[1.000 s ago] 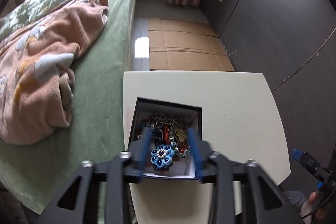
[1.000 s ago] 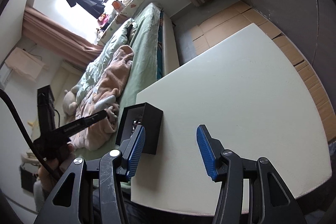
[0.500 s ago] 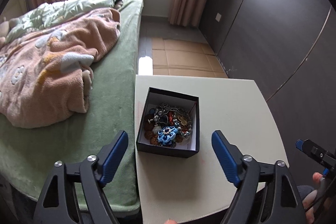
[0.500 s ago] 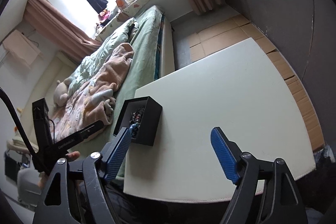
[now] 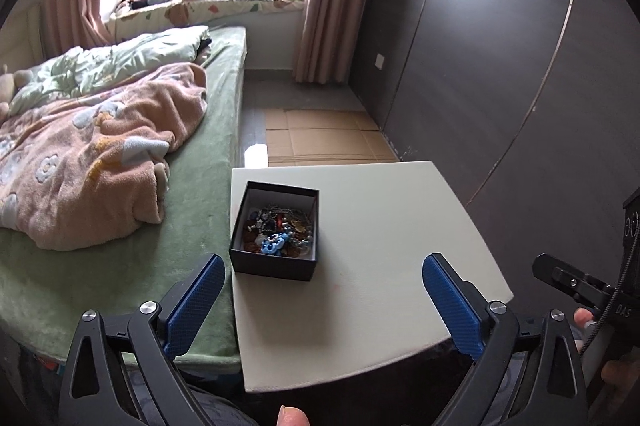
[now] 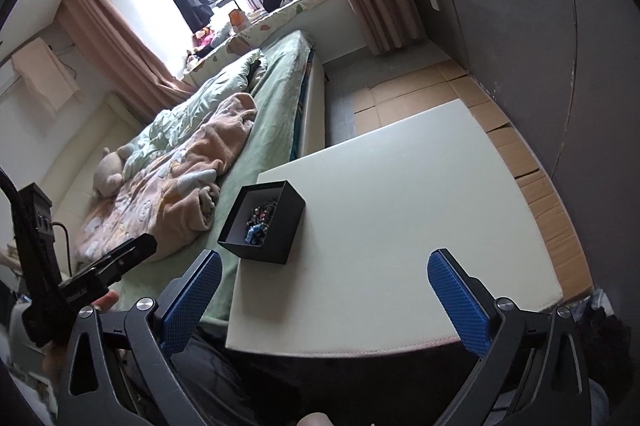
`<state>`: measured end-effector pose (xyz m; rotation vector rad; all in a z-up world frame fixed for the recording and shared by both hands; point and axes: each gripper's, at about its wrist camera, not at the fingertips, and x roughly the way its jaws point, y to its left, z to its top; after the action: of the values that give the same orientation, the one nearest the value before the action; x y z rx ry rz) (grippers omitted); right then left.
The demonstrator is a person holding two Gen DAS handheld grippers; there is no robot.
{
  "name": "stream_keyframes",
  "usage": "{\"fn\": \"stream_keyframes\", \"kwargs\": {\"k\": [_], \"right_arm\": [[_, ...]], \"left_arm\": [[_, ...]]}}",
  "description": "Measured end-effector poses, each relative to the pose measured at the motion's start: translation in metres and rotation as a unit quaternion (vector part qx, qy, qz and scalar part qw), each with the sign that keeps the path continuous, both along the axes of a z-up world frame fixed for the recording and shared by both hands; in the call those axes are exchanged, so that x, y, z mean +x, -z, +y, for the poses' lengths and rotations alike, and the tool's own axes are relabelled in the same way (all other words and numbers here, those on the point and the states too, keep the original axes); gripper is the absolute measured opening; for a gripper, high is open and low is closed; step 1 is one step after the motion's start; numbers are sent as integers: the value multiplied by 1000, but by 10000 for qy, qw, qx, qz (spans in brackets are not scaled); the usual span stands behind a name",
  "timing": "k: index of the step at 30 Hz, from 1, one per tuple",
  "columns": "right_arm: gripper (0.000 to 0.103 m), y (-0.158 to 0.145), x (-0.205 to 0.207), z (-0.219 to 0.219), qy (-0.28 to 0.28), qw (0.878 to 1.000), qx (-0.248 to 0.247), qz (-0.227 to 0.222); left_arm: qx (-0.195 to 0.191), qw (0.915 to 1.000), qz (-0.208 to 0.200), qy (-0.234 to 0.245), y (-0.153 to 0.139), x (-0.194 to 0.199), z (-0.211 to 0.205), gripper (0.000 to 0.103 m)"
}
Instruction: Organize jewelry
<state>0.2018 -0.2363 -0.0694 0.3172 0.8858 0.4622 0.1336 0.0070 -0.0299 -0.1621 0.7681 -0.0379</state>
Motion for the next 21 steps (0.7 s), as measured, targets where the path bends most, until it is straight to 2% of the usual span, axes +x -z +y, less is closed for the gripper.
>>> {"fn": "stream_keyframes", "kwargs": {"k": [6, 10, 21], "right_arm": [[103, -9, -29, -17, 137, 9998, -53, -122], [103, -14, -46, -25, 172, 9996, -150, -162], [103, -40, -89, -20, 14, 9973, -472, -563]], "left_arm": [[40, 9999, -113, 123, -15, -31, -14, 100], [64, 9996, -273, 35, -27, -53, -16, 100], [139, 9988, -470, -27, -40, -85, -13, 100]]}}
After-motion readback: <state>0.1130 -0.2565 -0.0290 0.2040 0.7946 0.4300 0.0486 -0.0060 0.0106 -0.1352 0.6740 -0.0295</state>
